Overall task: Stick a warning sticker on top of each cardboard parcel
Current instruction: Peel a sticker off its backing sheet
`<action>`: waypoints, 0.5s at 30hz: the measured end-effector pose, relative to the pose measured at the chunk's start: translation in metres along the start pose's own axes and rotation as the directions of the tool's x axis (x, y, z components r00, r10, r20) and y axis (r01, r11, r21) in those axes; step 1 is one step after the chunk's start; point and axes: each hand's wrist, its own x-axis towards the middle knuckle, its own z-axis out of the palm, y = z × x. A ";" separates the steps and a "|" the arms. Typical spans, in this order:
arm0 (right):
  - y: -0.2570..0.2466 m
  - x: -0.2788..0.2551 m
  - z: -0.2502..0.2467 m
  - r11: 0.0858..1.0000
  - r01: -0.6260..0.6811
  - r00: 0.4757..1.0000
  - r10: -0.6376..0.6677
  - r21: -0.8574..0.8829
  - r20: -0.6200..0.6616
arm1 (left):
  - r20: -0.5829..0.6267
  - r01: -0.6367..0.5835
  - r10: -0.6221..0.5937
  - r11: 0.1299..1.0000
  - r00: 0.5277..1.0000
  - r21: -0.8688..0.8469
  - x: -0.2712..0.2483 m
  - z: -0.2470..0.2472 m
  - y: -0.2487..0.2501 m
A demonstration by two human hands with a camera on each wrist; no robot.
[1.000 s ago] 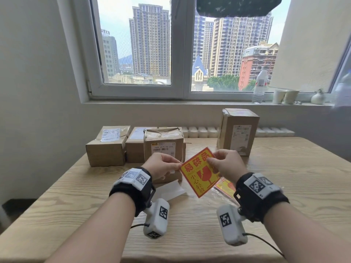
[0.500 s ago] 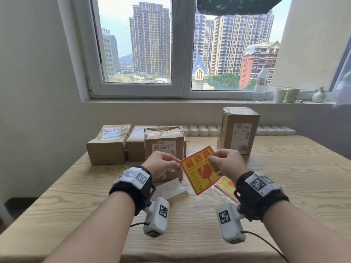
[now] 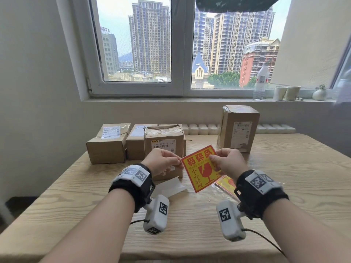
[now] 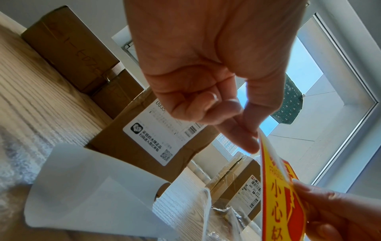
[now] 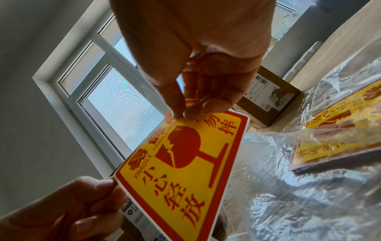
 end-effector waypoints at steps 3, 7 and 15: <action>0.001 0.001 0.000 1.000 0.002 1.000 -0.002 -0.008 -0.005 | -0.014 -0.007 0.007 1.000 1.000 0.004 0.000 -0.001 0.000; 0.000 0.000 0.002 1.000 0.003 1.000 -0.003 -0.008 0.003 | -0.029 -0.021 0.021 1.000 0.999 -0.002 0.000 -0.001 0.000; 0.000 0.001 0.003 1.000 -0.009 1.000 0.009 -0.003 0.000 | -0.030 -0.024 0.024 0.999 0.999 0.021 -0.002 0.002 0.002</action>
